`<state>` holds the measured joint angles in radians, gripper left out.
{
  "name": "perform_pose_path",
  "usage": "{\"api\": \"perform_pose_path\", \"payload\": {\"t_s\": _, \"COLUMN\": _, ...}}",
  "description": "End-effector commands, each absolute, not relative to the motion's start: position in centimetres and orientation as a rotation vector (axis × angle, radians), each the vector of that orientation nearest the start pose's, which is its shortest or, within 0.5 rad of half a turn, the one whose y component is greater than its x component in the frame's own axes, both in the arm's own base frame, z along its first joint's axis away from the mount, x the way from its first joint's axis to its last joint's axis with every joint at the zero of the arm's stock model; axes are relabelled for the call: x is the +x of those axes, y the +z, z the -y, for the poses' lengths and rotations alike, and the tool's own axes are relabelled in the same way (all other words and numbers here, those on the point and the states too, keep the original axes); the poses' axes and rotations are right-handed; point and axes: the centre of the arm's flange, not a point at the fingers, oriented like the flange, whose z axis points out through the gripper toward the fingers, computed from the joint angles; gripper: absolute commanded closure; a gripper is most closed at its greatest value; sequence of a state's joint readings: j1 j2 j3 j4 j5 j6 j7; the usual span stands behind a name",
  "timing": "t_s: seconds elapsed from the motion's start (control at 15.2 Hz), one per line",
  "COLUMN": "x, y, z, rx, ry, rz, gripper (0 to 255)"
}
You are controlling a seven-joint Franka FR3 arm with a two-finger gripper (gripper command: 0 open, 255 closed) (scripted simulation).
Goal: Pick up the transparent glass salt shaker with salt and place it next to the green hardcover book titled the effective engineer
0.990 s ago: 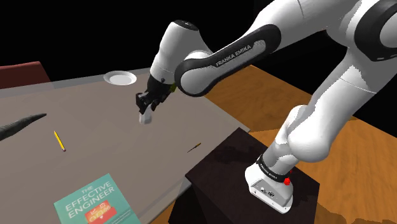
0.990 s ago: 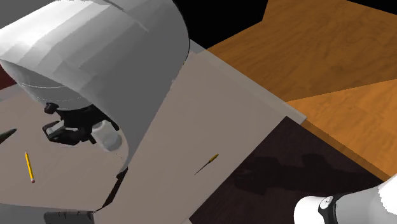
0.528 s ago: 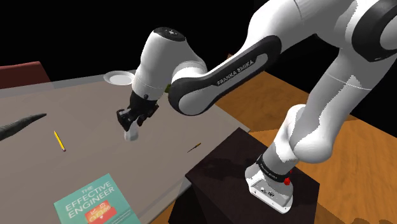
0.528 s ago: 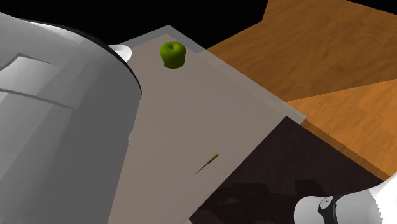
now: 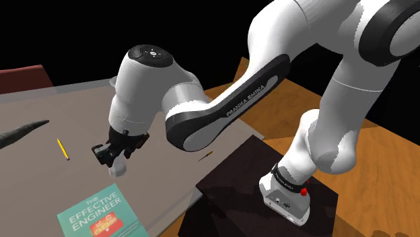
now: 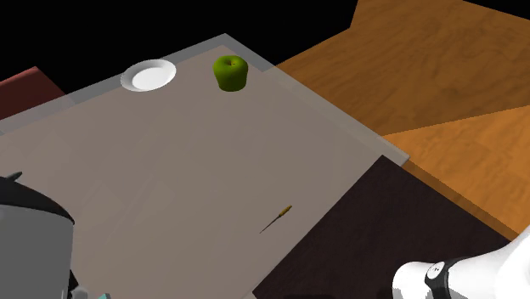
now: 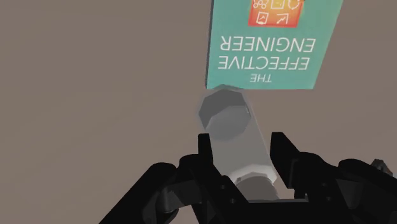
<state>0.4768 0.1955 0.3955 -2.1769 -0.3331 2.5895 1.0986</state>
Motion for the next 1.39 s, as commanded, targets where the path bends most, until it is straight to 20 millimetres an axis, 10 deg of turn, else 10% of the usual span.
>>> {"api": "perform_pose_path", "payload": {"t_s": 0.0, "x": 36.1, "y": 33.1, "z": -46.9, "rx": -2.995, "ry": -0.366, "rz": 0.029, "gripper": 255}}
{"api": "perform_pose_path", "payload": {"t_s": 1.32, "x": 26.0, "y": 29.6, "z": -71.0, "rx": -2.995, "ry": -0.366, "rz": 0.029, "gripper": 255}}
